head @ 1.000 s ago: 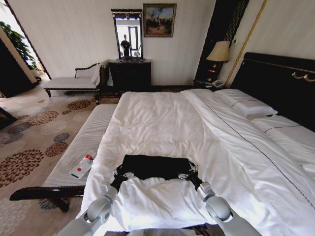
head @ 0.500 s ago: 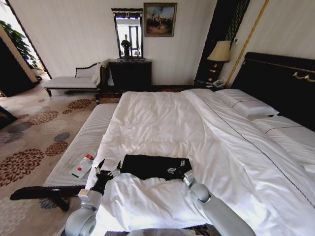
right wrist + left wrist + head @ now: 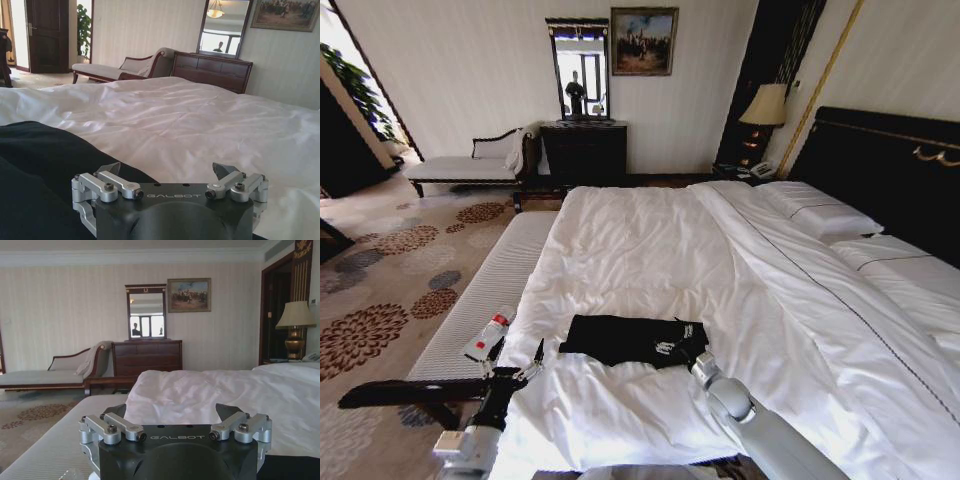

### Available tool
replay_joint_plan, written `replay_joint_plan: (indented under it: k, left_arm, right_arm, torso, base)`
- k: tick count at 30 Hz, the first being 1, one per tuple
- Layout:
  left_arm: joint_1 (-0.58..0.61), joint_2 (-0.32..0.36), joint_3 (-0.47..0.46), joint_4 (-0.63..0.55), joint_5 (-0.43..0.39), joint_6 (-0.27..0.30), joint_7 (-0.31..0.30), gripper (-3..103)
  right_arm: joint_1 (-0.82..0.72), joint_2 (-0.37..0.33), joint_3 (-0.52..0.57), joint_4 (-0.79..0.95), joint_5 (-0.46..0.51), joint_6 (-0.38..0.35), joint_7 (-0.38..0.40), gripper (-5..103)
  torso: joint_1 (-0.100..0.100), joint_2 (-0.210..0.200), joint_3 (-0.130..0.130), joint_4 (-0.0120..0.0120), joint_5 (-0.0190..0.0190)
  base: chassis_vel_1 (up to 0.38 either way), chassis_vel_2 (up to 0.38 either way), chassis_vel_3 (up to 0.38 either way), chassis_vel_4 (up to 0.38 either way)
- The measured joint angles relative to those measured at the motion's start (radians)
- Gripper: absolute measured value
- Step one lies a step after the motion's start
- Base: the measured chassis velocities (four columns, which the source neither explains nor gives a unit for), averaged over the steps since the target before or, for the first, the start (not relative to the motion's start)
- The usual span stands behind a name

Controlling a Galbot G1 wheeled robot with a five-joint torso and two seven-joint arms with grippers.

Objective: Fold the clothes on the bed.

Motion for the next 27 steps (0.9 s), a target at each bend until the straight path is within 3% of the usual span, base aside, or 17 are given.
replay_joint_plan:
  k: [6,9,17,19,21,22,25,27]
  left_arm:
    - [0.099,-0.046,-0.019,-0.01,0.019,-0.075,0.015,100]
    - [0.124,-0.06,-0.004,0.009,0.055,-0.11,0.019,100]
    - [0.121,-0.058,0.031,0.046,0.119,-0.136,0.017,100]
    - [0.117,-0.058,0.039,0.045,0.121,-0.137,0.016,100]
    - [0.118,-0.061,0.042,0.027,0.126,-0.137,0.01,100]
    - [0.118,-0.061,0.042,0.027,0.126,-0.137,0.01,100]
    - [0.138,-0.061,0.032,-0.051,0.123,-0.125,-0.013,100]
    - [0.143,-0.059,0.022,-0.092,0.104,-0.105,-0.023,100]
  right_arm:
    - [0.018,0.054,-0.067,-0.078,-0.025,-0.001,-0.004,100]
    - [-0.029,0.043,-0.066,-0.061,-0.064,0.007,-0.011,100]
    - [-0.127,0.008,0.001,0.018,-0.12,0.032,-0.006,100]
    - [-0.153,0.012,0.044,0.066,-0.077,0.023,0.012,100]
    - [-0.198,0.018,0.133,0.137,0.03,-0.013,0.033,100]
    - [-0.198,0.018,0.133,0.137,0.03,-0.013,0.033,100]
    - [-0.269,0.018,0.269,0.206,0.185,-0.074,0.055,100]
    - [-0.297,0.02,0.322,0.221,0.238,-0.094,0.06,100]
  torso:
    - [0.0,0.0,0.0,-0.0006,-0.0002]
    - [0.0,0.0,0.0,-0.0009,0.0]
    - [0.0,0.0,0.0,-0.0009,-0.0001]
    - [0.0,0.0,0.0,-0.0007,-0.0001]
    - [0.0,0.0,0.0,-0.0004,-0.0002]
    - [0.0,0.0,0.0,-0.0004,-0.0002]
    - [0.0,0.0,0.0,-0.0009,0.0001]
    - [0.0,0.0,0.0,-0.0005,0.0]
  base:
    - [0.0,0.0,0.0,0.0]
    - [0.0,0.0,0.0,0.0]
    - [0.0,0.0,0.0,0.0]
    - [0.0,0.0,0.0,0.0]
    - [0.0,0.0,0.0,0.0]
    - [0.0,0.0,0.0,0.0]
    - [0.0,0.0,0.0,0.0]
    - [0.0,0.0,0.0,0.0]
